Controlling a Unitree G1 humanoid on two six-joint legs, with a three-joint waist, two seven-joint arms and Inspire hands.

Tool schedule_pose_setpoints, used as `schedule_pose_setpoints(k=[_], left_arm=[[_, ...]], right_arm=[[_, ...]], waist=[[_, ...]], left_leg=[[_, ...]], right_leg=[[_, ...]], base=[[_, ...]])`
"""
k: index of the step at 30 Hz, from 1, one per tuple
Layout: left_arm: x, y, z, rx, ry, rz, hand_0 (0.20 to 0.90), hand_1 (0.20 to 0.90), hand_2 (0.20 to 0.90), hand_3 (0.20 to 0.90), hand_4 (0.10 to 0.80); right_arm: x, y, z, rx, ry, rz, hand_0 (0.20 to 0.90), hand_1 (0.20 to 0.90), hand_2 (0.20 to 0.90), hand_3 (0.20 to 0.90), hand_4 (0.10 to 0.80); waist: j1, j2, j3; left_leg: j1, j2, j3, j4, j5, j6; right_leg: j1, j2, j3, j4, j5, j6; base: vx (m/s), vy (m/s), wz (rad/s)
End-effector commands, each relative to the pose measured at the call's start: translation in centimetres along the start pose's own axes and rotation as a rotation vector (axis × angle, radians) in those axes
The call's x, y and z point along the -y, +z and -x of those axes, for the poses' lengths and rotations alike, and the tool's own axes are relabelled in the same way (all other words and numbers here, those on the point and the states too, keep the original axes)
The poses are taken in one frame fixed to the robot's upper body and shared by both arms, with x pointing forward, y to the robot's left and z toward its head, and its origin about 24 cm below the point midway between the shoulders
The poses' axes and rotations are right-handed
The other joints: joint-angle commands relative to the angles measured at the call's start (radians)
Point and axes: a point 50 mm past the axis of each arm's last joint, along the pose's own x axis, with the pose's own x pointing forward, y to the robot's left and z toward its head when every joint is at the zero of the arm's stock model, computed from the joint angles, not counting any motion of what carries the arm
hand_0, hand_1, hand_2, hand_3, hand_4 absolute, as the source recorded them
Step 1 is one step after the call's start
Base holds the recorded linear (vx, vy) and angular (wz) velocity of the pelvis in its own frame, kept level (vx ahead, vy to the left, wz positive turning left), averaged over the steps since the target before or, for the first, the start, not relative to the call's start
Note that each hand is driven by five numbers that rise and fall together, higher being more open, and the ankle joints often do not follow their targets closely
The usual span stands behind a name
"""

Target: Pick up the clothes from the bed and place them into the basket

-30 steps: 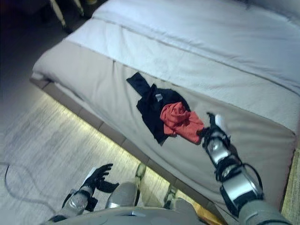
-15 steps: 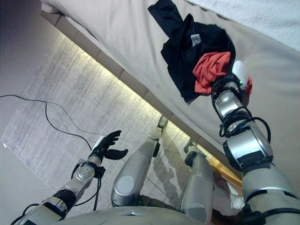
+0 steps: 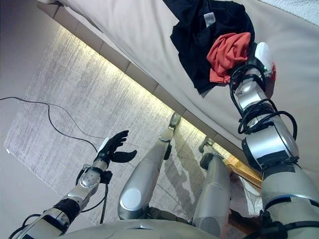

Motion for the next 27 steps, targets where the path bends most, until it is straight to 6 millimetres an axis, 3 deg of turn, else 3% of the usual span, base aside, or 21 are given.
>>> schedule_pose_setpoints(k=[1,6,7,12,19,24,27], left_arm=[[-1.6,-1.8,1.9,-0.017,0.051,-0.005,0.9,0.9,0.9,0.9,0.8],[-1.8,-1.6,1.8,-0.008,0.044,-0.004,0.9,0.9,0.9,0.9,0.8],[-1.8,-1.5,1.8,-0.007,0.044,-0.004,0.9,0.9,0.9,0.9,0.8],[-1.7,-1.7,1.8,-0.022,0.028,-0.02,0.9,0.9,0.9,0.9,0.8],[-1.3,-3.1,2.3,-0.096,0.025,-0.038,0.9,0.9,0.9,0.9,0.8],[-0.6,-4.5,3.1,-0.157,0.02,-0.044,0.9,0.9,0.9,0.9,0.8],[0.0,-5.7,3.9,-0.199,0.021,-0.042,0.9,0.9,0.9,0.9,0.8]], right_arm=[[0.6,-0.6,-0.1,0.031,-0.013,0.031,0.3,0.3,0.3,0.2,0.1],[1.2,-1.4,-0.1,0.002,-0.033,-0.011,0.3,0.3,0.3,0.2,0.1],[1.2,-1.7,-0.1,-0.006,-0.034,-0.02,0.3,0.3,0.3,0.2,0.1],[0.7,-3.1,0.4,-0.037,-0.022,-0.087,0.3,0.3,0.3,0.2,0.1],[-0.5,-5.1,1.6,-0.055,0.023,-0.248,0.3,0.3,0.3,0.2,0.1],[-1.2,-6.2,2.7,-0.058,0.039,-0.339,0.3,0.3,0.3,0.2,0.1],[-1.6,-5.9,3.4,-0.038,0.024,-0.435,0.3,0.3,0.3,0.2,0.1]], waist=[[0.005,0.04,-0.001],[-0.004,0.034,-0.002],[-0.005,0.033,-0.002],[-0.012,0.001,-0.049],[-0.036,-0.052,-0.145],[-0.063,-0.074,-0.22],[-0.086,-0.086,-0.264]], left_leg=[[0.003,-0.03,0.052,0.096,-0.054,0.063],[0.077,-0.022,0.055,0.059,-0.054,0.048],[0.088,-0.018,0.062,0.039,-0.022,0.051],[0.169,0.0,0.076,-0.023,-0.029,0.044],[0.331,0.042,0.112,-0.165,-0.024,0.029],[0.433,0.051,0.123,-0.255,-0.012,0.026],[0.487,0.052,0.13,-0.287,-0.015,0.026]], right_leg=[[0.11,0.019,-0.021,-0.022,0.026,0.007],[0.196,0.033,-0.023,-0.084,0.033,0.007],[0.214,0.036,-0.033,-0.114,0.065,0.0],[0.302,0.047,-0.027,-0.201,0.081,0.014],[0.461,0.06,0.002,-0.337,0.101,0.04],[0.539,0.066,0.024,-0.418,0.132,0.057],[0.578,0.071,0.038,-0.451,0.148,0.064]], base=[[0.007,-0.013,-0.05],[-0.004,-0.001,-0.03],[-0.049,0.006,-0.05],[0.028,-0.026,-0.04],[0.085,-0.009,-0.1],[0.082,0.012,-0.04],[0.113,0.003,0.0]])
